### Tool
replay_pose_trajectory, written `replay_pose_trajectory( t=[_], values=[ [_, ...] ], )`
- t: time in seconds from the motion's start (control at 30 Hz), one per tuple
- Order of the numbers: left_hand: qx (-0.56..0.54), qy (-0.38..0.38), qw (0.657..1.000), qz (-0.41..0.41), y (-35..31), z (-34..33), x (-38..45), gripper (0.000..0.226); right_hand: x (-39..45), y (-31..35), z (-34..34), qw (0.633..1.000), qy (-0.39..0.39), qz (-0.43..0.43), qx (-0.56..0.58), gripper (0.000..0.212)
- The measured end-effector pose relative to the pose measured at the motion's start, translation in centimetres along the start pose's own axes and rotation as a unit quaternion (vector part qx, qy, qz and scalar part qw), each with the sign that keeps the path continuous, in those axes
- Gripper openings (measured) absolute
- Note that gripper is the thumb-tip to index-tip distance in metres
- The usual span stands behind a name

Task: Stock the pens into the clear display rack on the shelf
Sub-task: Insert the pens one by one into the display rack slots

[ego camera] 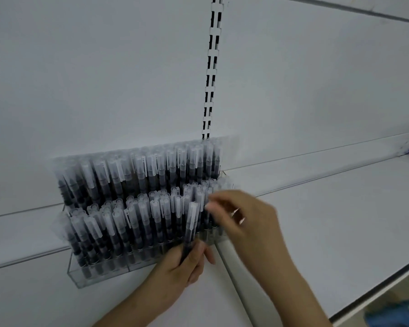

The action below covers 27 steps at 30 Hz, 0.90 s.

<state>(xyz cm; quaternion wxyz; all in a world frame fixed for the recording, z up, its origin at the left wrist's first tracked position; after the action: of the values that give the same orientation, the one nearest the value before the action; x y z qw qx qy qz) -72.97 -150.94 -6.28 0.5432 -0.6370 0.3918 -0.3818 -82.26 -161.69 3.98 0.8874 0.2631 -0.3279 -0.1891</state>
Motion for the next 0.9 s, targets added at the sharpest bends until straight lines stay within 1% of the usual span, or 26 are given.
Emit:
replay_pose_trajectory(
  t=[0.07,0.1,0.17,0.27,0.33,0.4,0.47,0.5,0.53,0.6,0.73,0.8,0.9],
  values=[
    [0.003,0.002,1.000,0.002,-0.3,-0.2,0.0,0.044,-0.9,-0.3,-2.0,0.995,0.079,-0.019,0.061,0.004],
    [0.007,0.004,1.000,0.003,-0.4,-0.3,0.0,0.045,-1.0,-0.5,-2.5,0.991,0.098,-0.027,0.083,0.005],
    [0.009,0.005,1.000,0.002,-0.4,-0.3,0.1,0.045,-0.8,-0.6,-2.3,0.987,0.104,-0.043,0.116,0.009],
    [0.003,0.000,1.000,0.003,-0.2,0.1,0.0,0.042,0.1,-0.8,-0.6,0.984,0.079,-0.045,0.154,0.014],
    [0.011,0.002,1.000,0.000,0.2,0.3,0.0,0.047,1.2,-1.0,1.1,0.983,0.027,-0.037,0.180,0.017],
    [0.016,0.003,1.000,-0.009,0.3,0.4,0.0,0.049,2.5,-1.5,3.6,0.973,-0.083,-0.037,0.214,0.009],
    [0.023,0.000,1.000,-0.015,0.3,0.5,0.0,0.049,3.8,-2.0,6.0,0.956,-0.188,-0.050,0.221,0.002],
    [0.027,-0.002,0.999,-0.016,0.3,0.5,0.0,0.047,4.4,-2.2,6.8,0.953,-0.214,-0.053,0.206,0.004],
    [0.029,-0.004,0.999,-0.016,0.2,0.5,0.0,0.045,5.0,-2.4,7.1,0.957,-0.220,-0.053,0.183,0.005],
    [0.026,-0.003,0.999,-0.018,0.2,0.4,0.0,0.045,6.2,-3.2,6.6,0.972,-0.190,-0.056,0.130,0.004],
    [0.020,-0.005,1.000,-0.015,0.2,0.4,0.1,0.047,8.1,-4.5,4.1,0.995,-0.082,-0.043,0.046,0.004],
    [0.019,-0.003,1.000,-0.013,0.3,0.4,0.2,0.044,8.7,-4.8,3.1,0.999,-0.036,-0.023,0.006,0.005],
    [0.010,-0.001,1.000,-0.009,0.3,0.3,0.1,0.042,9.2,-4.8,1.8,0.996,0.030,-0.002,-0.084,0.012]
  ],
)
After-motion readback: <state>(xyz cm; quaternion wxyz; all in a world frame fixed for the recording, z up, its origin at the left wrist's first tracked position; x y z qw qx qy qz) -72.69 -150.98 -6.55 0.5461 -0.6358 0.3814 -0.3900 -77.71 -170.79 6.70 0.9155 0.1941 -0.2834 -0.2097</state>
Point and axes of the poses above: each hand's wrist, its own x-axis towards the middle knuckle, its own z-axis out of the back of the hand, y = z × x, the point moved 3 cm from there along x, towards the middle knuckle, and after that the axes turned 8 degrees about -x, right-handed, at the moved point
